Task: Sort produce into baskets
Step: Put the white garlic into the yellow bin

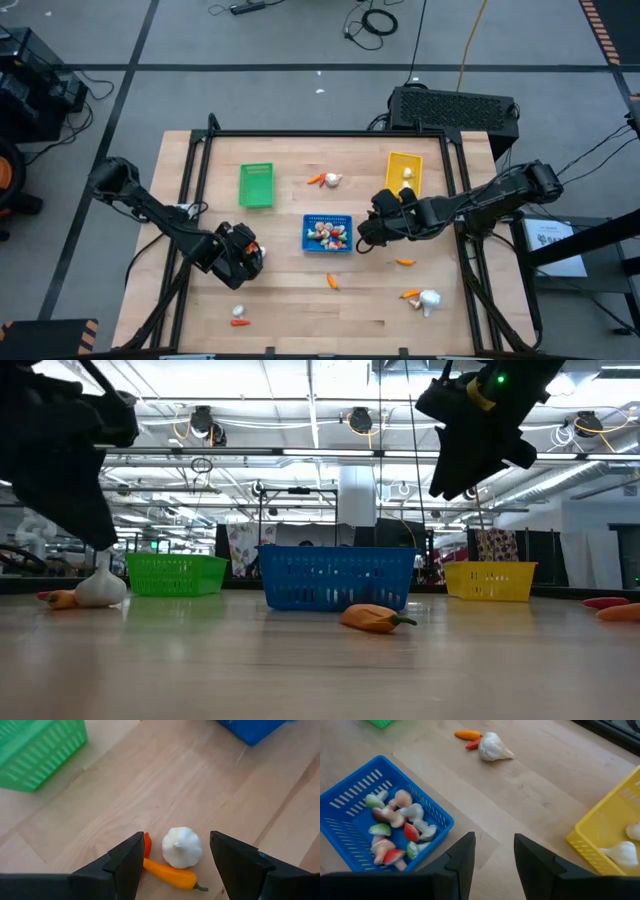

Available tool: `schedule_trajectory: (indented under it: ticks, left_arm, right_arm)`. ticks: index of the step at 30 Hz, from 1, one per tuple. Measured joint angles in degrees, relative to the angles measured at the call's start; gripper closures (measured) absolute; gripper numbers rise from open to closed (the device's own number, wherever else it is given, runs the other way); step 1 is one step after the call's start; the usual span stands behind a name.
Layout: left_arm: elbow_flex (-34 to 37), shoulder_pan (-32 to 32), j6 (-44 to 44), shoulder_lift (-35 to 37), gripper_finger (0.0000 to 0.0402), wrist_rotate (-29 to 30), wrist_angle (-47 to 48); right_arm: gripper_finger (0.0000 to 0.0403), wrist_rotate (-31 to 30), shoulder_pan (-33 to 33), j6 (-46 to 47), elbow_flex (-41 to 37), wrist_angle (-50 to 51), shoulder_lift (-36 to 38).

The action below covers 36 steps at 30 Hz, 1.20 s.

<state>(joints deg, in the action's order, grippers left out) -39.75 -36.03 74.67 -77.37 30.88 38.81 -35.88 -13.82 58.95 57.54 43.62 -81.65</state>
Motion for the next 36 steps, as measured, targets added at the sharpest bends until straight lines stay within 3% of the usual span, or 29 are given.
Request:
schedule_trajectory:
  ticks: [22,30,36]
  left_arm:
    - [3.65,0.09,-2.18,-2.57,0.0169,-2.39,-4.71]
    - [3.65,1.76,-6.94,-2.55,0.0169,-2.17,-8.87]
    - [3.65,2.71,-7.96,-2.55,0.0202,-3.40,-9.35]
  right_arm:
    - [0.0275,-0.02,-0.18,0.07,0.00,0.00,0.00]
    - [0.0275,-0.09,-0.16,-0.04,0.00,-0.02,0.00]
    - [0.0275,-0.09,-0.16,-0.06,0.00,-0.02,0.00]
